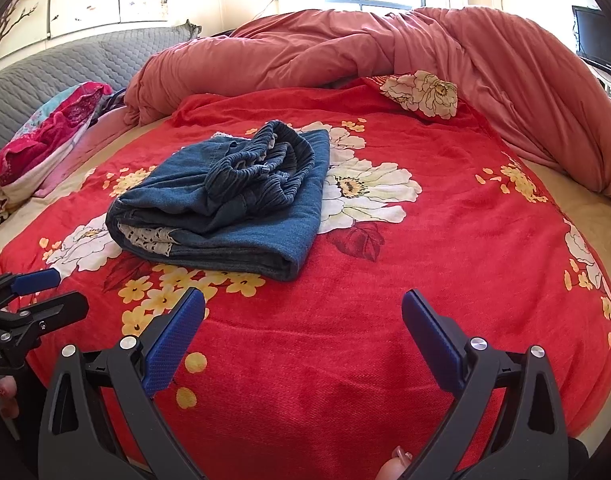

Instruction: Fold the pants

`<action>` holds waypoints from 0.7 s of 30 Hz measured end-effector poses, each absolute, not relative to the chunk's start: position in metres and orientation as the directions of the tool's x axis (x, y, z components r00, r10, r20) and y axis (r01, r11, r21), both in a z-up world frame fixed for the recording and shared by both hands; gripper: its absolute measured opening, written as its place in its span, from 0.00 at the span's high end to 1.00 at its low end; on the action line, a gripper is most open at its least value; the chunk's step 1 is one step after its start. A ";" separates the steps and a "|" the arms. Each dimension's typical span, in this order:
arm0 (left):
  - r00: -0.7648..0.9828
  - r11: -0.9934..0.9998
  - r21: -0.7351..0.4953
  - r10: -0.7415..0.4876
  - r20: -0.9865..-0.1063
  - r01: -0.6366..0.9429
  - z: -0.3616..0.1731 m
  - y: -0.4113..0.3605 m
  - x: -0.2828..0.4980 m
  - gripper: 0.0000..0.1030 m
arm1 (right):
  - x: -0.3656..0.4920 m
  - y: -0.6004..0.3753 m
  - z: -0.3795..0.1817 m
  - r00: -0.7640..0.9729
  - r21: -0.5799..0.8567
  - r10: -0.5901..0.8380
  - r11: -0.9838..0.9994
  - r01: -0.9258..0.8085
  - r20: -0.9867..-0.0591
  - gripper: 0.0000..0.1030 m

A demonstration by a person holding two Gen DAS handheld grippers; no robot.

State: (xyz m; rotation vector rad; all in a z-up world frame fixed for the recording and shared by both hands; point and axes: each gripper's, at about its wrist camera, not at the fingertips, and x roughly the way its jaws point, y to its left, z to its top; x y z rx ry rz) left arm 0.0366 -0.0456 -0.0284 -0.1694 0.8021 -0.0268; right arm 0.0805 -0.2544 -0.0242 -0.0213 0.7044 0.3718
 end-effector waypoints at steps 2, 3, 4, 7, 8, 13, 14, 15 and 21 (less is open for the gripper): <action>0.695 0.986 -0.164 -0.093 -0.713 -0.036 -0.028 -0.046 0.037 0.09 | 0.081 -0.255 -0.024 0.700 0.106 0.325 0.935 -0.338 -0.636 0.05; 0.694 0.987 -0.154 -0.083 -0.715 -0.041 -0.027 -0.046 0.037 0.09 | 0.082 -0.255 -0.024 0.699 0.108 0.325 0.935 -0.337 -0.636 0.05; 0.693 0.989 -0.141 -0.068 -0.717 -0.049 -0.026 -0.046 0.038 0.09 | 0.082 -0.255 -0.024 0.700 0.108 0.323 0.937 -0.334 -0.637 0.05; 0.709 0.987 -0.152 -0.070 -0.702 -0.052 -0.021 -0.041 0.038 0.09 | 0.085 -0.258 -0.025 0.698 0.111 0.317 0.939 -0.325 -0.642 0.05; 0.721 0.985 -0.165 -0.075 -0.689 -0.055 -0.018 -0.036 0.037 0.09 | 0.086 -0.260 -0.024 0.698 0.111 0.312 0.941 -0.318 -0.645 0.05; 0.747 0.969 -0.197 -0.018 -0.665 -0.151 0.003 0.014 0.047 0.09 | 0.104 -0.288 -0.019 0.707 0.122 0.261 0.963 -0.241 -0.658 0.05; 0.731 0.965 -0.184 0.012 -0.682 -0.188 0.005 0.030 0.056 0.09 | 0.112 -0.302 -0.017 0.708 0.132 0.244 0.969 -0.210 -0.663 0.05; 0.709 0.962 -0.159 0.046 -0.704 -0.220 0.006 0.046 0.065 0.09 | 0.120 -0.315 -0.015 0.711 0.132 0.215 0.976 -0.172 -0.669 0.05; 0.516 0.859 0.029 0.334 -0.788 -0.512 -0.005 0.183 0.137 0.09 | 0.201 -0.435 -0.014 0.683 0.031 -0.081 0.988 0.151 -0.726 0.05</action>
